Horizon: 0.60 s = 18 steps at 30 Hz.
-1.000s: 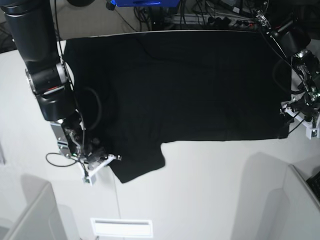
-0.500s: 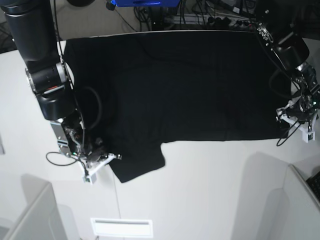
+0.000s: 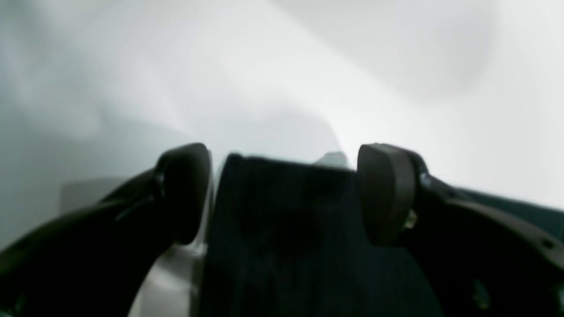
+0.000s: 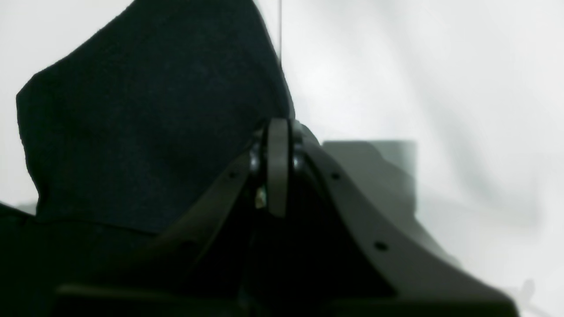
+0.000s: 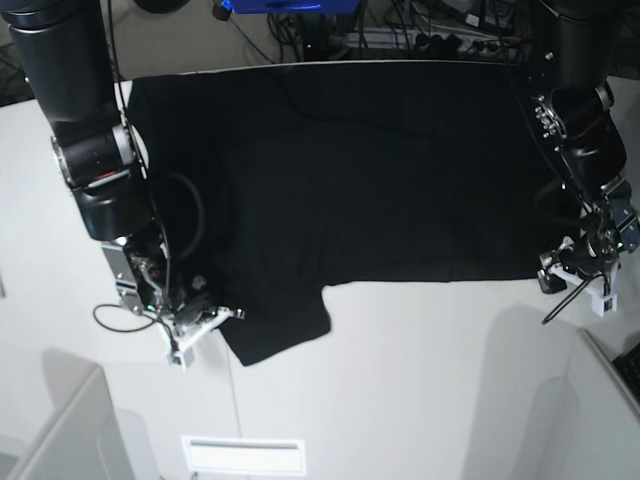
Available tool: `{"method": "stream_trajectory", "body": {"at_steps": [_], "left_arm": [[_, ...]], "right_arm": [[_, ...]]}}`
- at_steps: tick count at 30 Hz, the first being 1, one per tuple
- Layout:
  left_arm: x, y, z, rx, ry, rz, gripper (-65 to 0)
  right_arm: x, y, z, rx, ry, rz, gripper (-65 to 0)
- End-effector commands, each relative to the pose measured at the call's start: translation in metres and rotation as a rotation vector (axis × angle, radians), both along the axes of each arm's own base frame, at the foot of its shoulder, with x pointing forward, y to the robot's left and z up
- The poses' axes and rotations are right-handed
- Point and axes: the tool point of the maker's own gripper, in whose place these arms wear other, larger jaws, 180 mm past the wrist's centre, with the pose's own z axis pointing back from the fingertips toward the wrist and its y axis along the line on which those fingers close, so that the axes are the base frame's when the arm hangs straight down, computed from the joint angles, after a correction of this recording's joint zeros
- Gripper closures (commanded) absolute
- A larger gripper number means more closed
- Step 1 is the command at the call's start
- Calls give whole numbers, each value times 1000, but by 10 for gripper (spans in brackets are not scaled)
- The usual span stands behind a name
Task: Fold the T-shirt properly
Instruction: 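Release the collar and move both grippers to the hem corners, then grasp the hem corners and fold the hem up onto the collar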
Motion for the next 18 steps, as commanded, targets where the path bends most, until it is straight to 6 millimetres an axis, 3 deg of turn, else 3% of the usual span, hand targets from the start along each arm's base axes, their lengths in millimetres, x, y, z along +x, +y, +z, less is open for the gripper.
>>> {"method": "stream_trajectory", "body": {"at_steps": [1,8,10,16,17,18], "left_arm": [[4,12,11,16,-8,27,-502],[-2,15,6,20,7,46,-481],[-3,16,5,22,12,46,-402],[-15,18,-4,29,38,49,-41],[-14,18,-3,34,36,47,0],[-14,18,-3,38,36,44,0]], "right_arm": [[9,-2,12,-4,-17,3,0],[10,-3,12,-5,-17,1,0],[9,-3,11,-3,-18,-2,0],[5,-3,7,-1,-12,-7,0],[5,-3,6,1,-12,-8,0],[5,-3,6,2,-12,-10,0]]}}
